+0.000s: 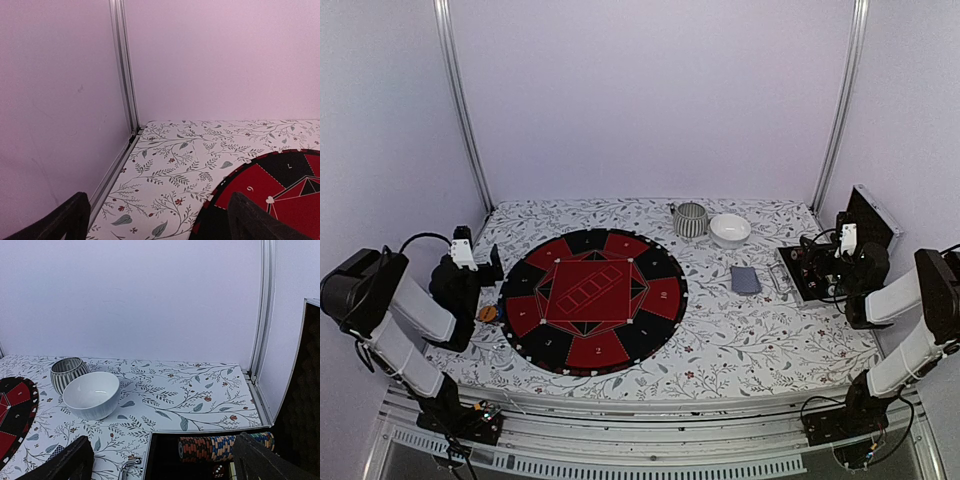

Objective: Distribute texas hold em gaming equipment
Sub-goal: Pick up the dealer button from the corner of the board.

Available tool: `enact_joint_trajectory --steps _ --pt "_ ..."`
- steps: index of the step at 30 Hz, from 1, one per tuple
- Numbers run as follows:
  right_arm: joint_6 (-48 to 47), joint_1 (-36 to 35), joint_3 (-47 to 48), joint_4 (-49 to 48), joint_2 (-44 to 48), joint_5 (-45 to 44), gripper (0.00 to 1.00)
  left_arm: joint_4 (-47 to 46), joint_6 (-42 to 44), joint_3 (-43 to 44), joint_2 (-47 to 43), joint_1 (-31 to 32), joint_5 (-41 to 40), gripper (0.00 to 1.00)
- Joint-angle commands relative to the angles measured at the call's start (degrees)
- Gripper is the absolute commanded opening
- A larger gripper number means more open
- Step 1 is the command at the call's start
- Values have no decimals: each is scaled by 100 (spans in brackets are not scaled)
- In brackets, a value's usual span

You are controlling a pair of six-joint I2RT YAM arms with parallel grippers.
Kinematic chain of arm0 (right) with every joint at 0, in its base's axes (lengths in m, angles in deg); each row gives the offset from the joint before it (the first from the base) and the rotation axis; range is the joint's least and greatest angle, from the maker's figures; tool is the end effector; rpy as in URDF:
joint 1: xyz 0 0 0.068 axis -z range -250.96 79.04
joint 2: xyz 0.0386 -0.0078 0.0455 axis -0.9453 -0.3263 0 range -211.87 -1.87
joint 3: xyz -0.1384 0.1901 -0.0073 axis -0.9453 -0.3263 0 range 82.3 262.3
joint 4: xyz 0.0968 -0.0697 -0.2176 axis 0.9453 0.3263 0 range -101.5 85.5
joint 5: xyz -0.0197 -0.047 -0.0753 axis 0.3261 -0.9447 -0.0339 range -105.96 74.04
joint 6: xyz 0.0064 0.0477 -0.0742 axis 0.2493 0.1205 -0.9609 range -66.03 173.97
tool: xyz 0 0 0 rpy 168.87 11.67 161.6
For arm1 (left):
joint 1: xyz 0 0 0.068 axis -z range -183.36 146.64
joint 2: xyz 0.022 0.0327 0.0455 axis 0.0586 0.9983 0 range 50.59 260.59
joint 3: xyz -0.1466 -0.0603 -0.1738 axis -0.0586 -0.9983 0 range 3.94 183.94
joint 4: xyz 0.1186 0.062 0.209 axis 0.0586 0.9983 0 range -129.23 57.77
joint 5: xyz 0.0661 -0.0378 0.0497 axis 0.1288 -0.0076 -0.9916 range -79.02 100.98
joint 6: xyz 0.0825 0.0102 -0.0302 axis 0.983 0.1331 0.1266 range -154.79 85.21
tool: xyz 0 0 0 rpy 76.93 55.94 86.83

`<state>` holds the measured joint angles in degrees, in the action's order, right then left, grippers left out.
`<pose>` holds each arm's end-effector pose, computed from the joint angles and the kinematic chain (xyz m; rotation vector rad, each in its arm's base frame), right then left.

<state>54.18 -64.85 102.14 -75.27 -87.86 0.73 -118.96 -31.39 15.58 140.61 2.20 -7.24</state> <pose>0.3023 -0.0097 0.1449 -0.1364 1.6072 0.1552 0.2752 -0.0019 0.1280 -0.1312 1.5470 0.2161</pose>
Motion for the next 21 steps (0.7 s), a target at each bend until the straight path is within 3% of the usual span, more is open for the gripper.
enact_joint_trajectory --steps 1,4,7,10,12,15,18,21 --pt "41 -13 -59 30 -74 41 99 41 -32 84 -41 -60 90 98" --pt "41 -15 -70 25 -35 56 99 48 -32 84 -38 -58 95 98" --pt "41 -8 349 976 436 69 99 326 -131 172 -149 -246 469 98" --pt "115 0 712 1731 1046 373 99 1138 68 409 -914 107 -291 98" --pt "280 -2 930 2045 1335 855 99 2503 -219 1041 -1569 356 -1066 98" --pt "688 -4 1406 2580 1499 1545 99 6122 -1154 2587 -2112 891 -1476 98" --pt "1172 -4 1849 2872 1401 2696 99 8660 -1643 3889 -2185 1946 -1950 98" --pt "1669 -4 2136 2886 1179 3735 99 11106 -2775 4800 -2214 2836 -1914 98"
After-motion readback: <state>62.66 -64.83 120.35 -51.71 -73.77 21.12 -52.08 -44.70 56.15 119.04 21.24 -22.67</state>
